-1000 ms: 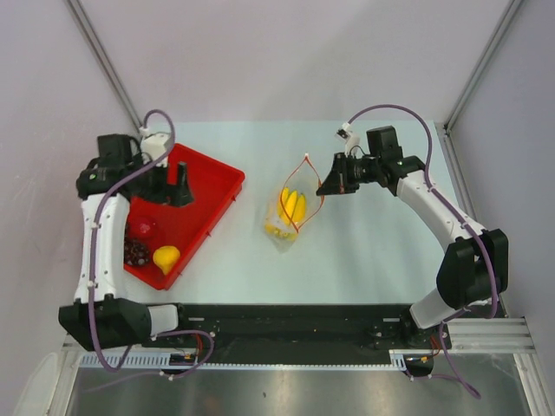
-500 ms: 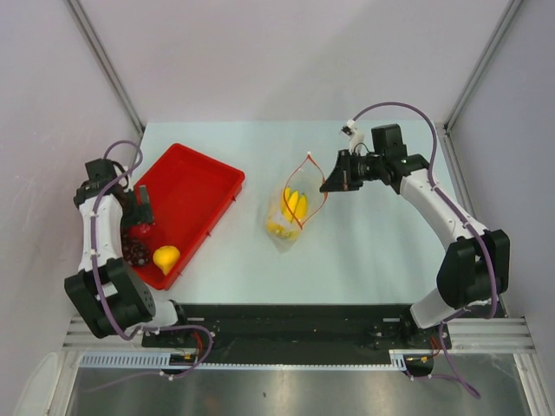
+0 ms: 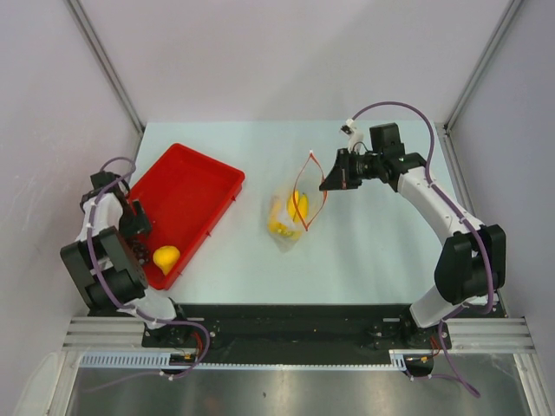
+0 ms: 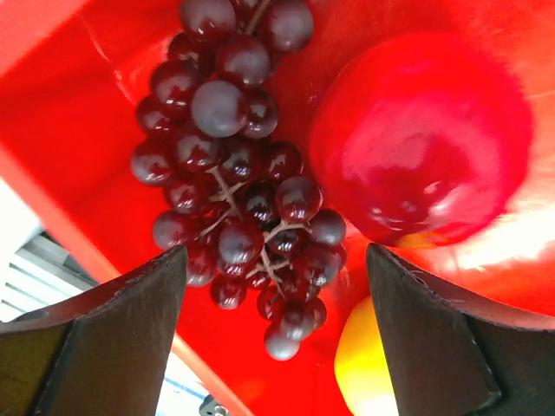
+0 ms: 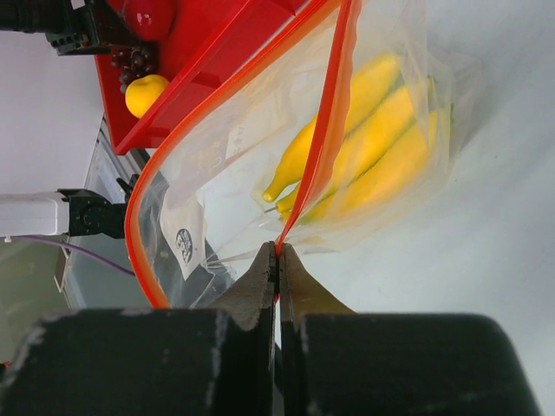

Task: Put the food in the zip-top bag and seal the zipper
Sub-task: Pick up the fake fruit from the bin.

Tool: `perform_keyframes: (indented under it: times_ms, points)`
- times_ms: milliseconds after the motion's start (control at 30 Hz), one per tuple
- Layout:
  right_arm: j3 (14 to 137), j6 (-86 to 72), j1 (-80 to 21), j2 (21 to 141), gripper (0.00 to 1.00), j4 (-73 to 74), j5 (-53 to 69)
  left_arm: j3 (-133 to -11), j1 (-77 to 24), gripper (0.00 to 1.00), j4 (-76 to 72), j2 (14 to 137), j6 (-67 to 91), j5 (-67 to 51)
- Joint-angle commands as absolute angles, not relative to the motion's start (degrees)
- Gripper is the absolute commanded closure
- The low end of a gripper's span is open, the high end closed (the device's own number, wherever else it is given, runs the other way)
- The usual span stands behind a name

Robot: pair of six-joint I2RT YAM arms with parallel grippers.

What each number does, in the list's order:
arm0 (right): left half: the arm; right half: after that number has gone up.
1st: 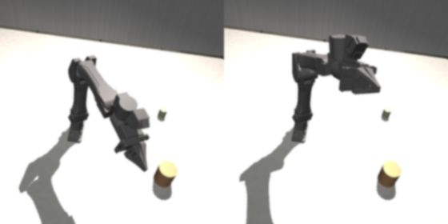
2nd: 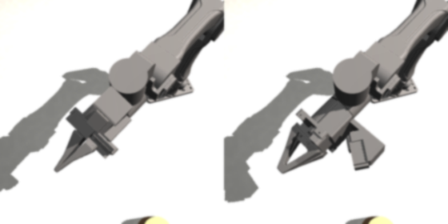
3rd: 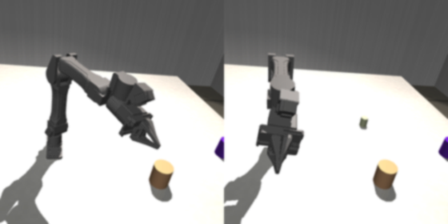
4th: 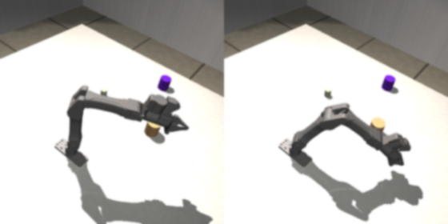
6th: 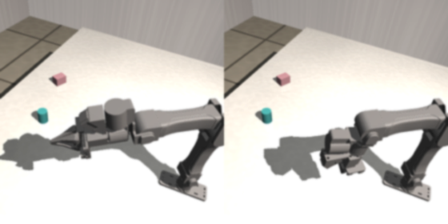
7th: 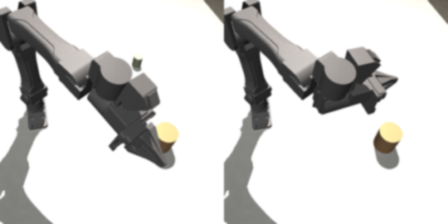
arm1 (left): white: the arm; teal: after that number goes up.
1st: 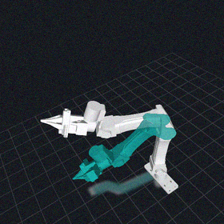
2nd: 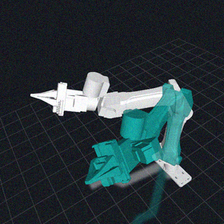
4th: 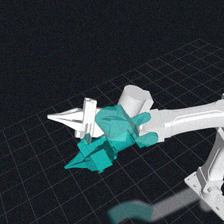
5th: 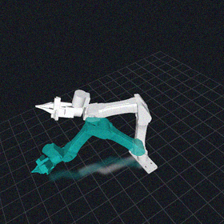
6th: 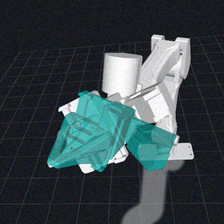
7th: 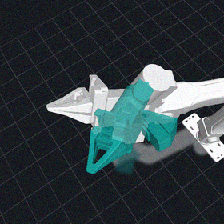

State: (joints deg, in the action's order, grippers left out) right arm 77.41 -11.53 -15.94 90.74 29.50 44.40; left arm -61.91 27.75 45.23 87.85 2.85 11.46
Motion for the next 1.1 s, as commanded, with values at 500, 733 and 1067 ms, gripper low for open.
perform_keyframes:
  times_ms: [500,733,1067]
  points:
    - [80.0,-9.3,-15.0,90.3,1.0,30.1,42.9,-60.1,28.5,0.68,39.1,91.6,6.6,0.5]
    - [80.1,-10.0,-15.1,90.4,1.0,29.4,43.9,-63.5,28.5,1.0,46.9,80.4,5.0,-2.9]
    - [80.1,-11.9,-17.4,89.7,1.0,27.1,44.9,-75.4,13.9,1.0,48.4,65.2,1.4,-10.7]
